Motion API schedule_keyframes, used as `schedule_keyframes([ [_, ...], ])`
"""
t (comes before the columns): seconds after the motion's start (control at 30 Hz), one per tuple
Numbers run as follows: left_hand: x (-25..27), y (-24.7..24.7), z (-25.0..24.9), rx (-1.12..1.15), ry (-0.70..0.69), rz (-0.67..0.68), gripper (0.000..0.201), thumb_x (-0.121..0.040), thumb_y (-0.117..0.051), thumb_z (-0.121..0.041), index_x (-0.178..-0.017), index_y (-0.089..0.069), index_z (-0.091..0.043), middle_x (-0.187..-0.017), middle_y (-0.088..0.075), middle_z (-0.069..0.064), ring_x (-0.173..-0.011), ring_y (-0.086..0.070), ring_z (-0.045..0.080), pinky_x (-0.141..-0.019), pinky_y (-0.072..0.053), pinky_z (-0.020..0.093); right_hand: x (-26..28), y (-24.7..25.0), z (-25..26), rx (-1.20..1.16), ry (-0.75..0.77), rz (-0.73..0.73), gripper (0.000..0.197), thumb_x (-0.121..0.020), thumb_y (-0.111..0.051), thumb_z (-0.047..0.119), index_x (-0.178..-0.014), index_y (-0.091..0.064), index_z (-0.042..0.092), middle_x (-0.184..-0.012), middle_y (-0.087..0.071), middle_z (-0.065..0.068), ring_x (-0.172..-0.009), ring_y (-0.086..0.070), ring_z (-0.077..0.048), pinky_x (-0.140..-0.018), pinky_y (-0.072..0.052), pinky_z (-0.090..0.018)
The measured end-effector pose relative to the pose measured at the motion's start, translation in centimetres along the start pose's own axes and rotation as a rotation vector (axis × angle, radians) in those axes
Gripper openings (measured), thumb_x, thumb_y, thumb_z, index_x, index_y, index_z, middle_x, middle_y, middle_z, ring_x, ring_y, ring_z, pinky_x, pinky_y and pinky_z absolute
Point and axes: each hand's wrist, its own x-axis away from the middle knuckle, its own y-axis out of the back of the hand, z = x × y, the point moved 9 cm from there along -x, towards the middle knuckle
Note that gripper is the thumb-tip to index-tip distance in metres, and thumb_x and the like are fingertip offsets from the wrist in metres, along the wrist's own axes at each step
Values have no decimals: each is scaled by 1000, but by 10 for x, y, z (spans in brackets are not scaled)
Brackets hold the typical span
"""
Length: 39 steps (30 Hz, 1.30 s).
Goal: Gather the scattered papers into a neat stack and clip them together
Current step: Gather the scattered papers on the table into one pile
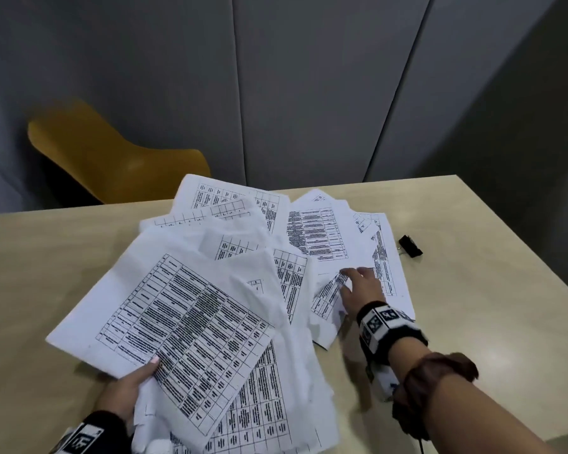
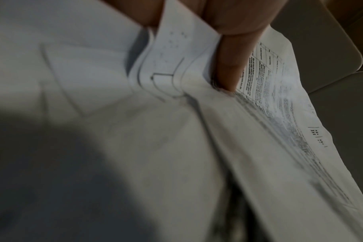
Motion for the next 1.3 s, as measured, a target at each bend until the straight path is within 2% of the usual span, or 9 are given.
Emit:
schedule_keyframes([
  [0.07, -2, 0, -1, 21, -13, -23, 41, -90, -52, 0, -130, -47, 3, -121, -54, 8, -104, -48, 22, -93, -33, 36, -11, -9, 8, 98, 28, 76, 43, -92, -46, 22, -135, -44, 23, -150, -23, -12, -138, -24, -30, -111, -30, -38],
  [0.3, -15, -4, 9, 39, 75, -64, 25, -87, -58, -5, -112, -57, -3, -87, -61, 5, -76, -57, 23, -72, -45, 34, -16, -45, 22, 396, 169, 251, 49, -91, -42, 37, -139, -30, 30, -154, -15, -8, -139, -18, -32, -111, -25, -48],
  [0.43, -18, -4, 10, 26, 107, -74, 26, -86, -61, -11, -110, -58, -1, -101, -63, 13, -84, -59, 30, -89, -43, 43, 15, -44, 21, 289, 288, 193, 42, -83, -45, 33, -124, -52, 28, -139, -41, -8, -128, -39, -30, -104, -37, -40],
  [0.57, -14, -4, 12, 40, 150, -80, 39, -83, -64, -13, -119, -58, 2, -118, -62, 19, -102, -60, 37, -95, -45, 52, 58, -53, 4, 263, 306, 270, 51, -78, -36, 39, -126, -53, 32, -149, -34, -1, -137, -31, -20, -111, -29, -37],
  [0.73, -6, -10, 9, 16, 162, -58, 11, -88, -58, -11, -94, -61, -3, -59, -71, 4, -48, -67, 21, -44, -52, 27, 38, -16, -7, -101, 109, 103, 26, -87, -53, 19, -107, -70, 19, -120, -63, -7, -104, -58, -21, -87, -40, -20],
  [0.87, -3, -9, 8, -10, 171, -74, 29, -87, -59, -11, -113, -58, 1, -87, -68, 13, -74, -64, 30, -67, -47, 33, 0, 42, -58, -159, -321, -250, 44, -81, -62, 25, -124, -54, 17, -128, -48, -22, -117, -46, -36, -96, -40, -39],
  [0.97, 1, -15, 4, -3, 166, -58, 45, -79, -66, -13, -121, -56, 1, -114, -63, 16, -90, -60, 29, -81, -45, 37, -3, 51, -89, -154, -571, -182, 74, -75, -70, 30, -137, -32, 16, -138, -31, -24, -127, -29, -40, -104, -30, -45],
  [1.13, 12, -27, -8, -40, 189, -25, 52, -90, -56, -10, -137, -38, 4, -146, -38, 17, -132, -37, 32, -106, -27, 40, -9, 38, -82, -246, -493, -97, 79, -75, -62, 1, -140, -22, 24, -129, -42, -23, -105, -53, -42, -87, -46, -44],
  [1.3, 6, -28, -9, -46, 194, -20, 52, -89, -58, -11, -135, -40, 5, -147, -38, 17, -124, -41, 28, -105, -28, 39, 0, 5, -77, -355, -469, 0, 62, -77, -60, -3, -130, -33, 15, -108, -60, -19, -91, -57, -30, -81, -44, -30],
])
